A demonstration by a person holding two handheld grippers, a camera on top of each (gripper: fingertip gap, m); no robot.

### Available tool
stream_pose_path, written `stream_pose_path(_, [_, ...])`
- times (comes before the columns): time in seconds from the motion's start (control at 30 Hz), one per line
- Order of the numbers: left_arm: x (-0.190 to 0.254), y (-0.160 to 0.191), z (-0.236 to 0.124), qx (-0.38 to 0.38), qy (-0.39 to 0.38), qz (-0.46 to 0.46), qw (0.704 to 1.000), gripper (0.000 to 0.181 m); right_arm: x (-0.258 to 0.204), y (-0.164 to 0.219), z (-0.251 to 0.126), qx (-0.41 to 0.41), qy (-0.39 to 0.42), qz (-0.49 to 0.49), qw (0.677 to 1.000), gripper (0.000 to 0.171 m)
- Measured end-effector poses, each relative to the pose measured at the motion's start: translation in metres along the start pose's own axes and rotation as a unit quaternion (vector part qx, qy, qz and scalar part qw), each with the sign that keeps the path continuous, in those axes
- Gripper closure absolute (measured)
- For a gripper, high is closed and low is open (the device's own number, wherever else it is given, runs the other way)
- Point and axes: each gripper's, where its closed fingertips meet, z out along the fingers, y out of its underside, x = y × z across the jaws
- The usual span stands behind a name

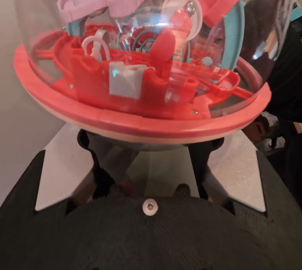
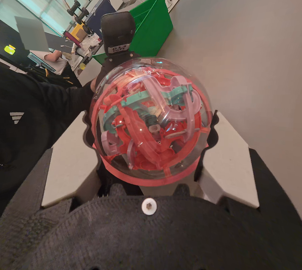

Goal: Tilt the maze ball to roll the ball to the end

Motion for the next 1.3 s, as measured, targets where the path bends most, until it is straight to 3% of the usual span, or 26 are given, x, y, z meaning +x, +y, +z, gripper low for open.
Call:
stream_pose_path(1.13, [0.012, -0.019, -0.009, 0.048, 0.060, -0.052, 0.996, 0.031, 0.004, -0.002, -0.008, 0.053, -0.022, 0.131, 0.990, 0.031])
stream_pose_path(1.3, [0.018, -0.015, -0.013, 0.025, 0.056, -0.050, 0.997, 0.032, -0.001, -0.002, -0.008, 0.047, -0.028, 0.149, 0.987, 0.031])
